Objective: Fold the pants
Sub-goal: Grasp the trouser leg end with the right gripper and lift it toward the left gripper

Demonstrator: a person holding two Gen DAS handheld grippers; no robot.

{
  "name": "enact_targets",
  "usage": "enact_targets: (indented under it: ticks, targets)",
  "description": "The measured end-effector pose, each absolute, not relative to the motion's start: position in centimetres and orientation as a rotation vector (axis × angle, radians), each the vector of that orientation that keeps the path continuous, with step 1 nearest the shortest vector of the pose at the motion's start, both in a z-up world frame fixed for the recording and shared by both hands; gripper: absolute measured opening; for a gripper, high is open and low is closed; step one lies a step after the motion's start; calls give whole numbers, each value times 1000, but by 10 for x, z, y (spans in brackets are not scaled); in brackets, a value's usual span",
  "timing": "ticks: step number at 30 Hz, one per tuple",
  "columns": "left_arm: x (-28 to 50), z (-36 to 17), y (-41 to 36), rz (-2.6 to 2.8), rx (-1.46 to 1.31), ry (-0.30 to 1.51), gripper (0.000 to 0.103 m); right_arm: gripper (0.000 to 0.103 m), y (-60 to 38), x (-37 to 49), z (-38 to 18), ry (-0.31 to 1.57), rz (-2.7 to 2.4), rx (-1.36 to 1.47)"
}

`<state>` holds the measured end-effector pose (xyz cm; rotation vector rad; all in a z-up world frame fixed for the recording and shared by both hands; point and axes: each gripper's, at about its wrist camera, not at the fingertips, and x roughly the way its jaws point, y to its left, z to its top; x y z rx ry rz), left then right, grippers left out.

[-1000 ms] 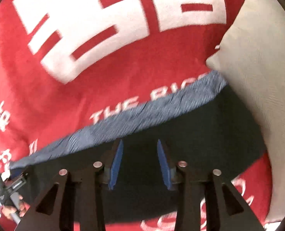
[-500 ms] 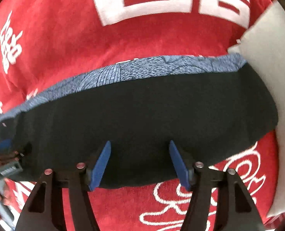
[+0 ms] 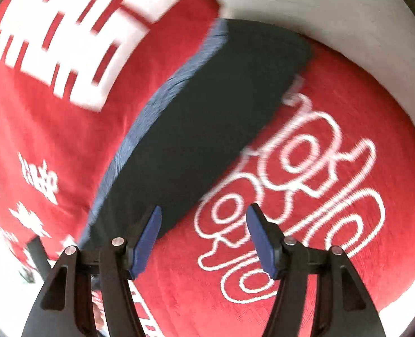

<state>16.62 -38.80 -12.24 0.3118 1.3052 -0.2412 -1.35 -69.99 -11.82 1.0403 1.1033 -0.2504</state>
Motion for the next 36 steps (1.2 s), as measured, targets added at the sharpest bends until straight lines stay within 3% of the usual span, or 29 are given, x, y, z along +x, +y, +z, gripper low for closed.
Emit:
enact_targets:
  ticks: [13,24,25,26,27,28,33,36]
  targets:
    - [174,-150,-437,-215,215,1321,103,67,-732,-23,-155,821,-185,1325]
    - [173,-150,-435,-220,214,1305,103,66,-733,23,-155,721,-151,1239]
    - [173,-147,-437,-213,222,1307,102,63,-734,26,-155,741,-160,1241]
    - [174,-144,-441,-213,224,1301,99,49,-736,27,-155,768,-179,1252]
    - [173,-137,-442,-226,209,1290,86,19,-738,27,-156,797,-203,1251]
    - [173,-129,-444,-252,185,1289,79,15,-742,26,-156,841,-228,1240]
    - [170,-110,-464,-355,131,1216,79,12,-736,31,-136,880,-220,1111]
    - [168,-145,-476,-402,117,1279,79,12,-724,41,-117,885,-214,990]
